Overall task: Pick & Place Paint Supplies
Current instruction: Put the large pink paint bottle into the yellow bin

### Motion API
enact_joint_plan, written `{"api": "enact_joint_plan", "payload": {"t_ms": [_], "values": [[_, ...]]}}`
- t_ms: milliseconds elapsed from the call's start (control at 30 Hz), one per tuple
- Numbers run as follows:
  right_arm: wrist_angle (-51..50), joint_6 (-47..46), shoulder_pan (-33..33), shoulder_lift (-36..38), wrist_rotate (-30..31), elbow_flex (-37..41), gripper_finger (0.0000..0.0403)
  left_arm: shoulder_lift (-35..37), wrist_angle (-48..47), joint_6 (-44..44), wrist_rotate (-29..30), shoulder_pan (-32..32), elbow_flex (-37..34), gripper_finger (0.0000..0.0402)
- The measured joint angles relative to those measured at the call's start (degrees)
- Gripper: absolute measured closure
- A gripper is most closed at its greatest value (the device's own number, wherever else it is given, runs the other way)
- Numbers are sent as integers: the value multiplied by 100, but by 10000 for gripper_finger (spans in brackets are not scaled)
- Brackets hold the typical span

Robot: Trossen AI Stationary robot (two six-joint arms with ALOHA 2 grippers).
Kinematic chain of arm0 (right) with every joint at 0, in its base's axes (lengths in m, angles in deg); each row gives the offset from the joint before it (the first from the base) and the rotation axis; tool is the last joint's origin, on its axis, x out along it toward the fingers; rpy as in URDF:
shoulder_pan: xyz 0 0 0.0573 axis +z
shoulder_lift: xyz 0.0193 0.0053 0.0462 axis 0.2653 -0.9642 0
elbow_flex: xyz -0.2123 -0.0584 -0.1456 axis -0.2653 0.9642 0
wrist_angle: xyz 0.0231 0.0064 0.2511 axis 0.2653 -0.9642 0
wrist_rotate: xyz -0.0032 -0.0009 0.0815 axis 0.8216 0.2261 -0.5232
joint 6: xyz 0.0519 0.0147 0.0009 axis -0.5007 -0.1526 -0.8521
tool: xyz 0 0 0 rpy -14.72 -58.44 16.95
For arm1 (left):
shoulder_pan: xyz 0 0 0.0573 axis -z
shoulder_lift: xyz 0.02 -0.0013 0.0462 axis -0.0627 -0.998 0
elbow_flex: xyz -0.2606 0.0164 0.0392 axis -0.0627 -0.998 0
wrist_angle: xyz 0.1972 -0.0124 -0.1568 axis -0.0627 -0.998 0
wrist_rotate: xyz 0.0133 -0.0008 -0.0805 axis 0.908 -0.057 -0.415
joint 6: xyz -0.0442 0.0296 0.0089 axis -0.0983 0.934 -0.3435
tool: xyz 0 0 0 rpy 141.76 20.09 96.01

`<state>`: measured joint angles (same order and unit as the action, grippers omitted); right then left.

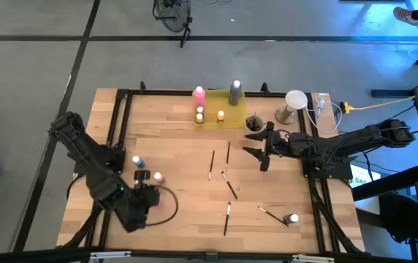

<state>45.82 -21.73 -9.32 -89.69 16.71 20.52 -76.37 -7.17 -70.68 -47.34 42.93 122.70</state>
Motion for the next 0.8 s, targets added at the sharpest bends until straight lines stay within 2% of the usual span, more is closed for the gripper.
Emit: {"api": "enact_joint_plan", "payload": {"t_ms": [167, 367, 533, 800], "values": [[25, 5, 2, 0, -177, 0, 158, 7, -218, 669, 51, -618, 533, 283], [276, 162, 2, -1, -339, 0, 158, 20, -456, 1333, 649, -1662, 1243, 283], [484, 263, 4, 0, -890, 0, 158, 20, -437, 2145, 613, -2678, 1835, 283], [540, 507, 4, 0, -909, 0, 158, -144, -127, 3739, 282, -4481, 2759, 283]]}}
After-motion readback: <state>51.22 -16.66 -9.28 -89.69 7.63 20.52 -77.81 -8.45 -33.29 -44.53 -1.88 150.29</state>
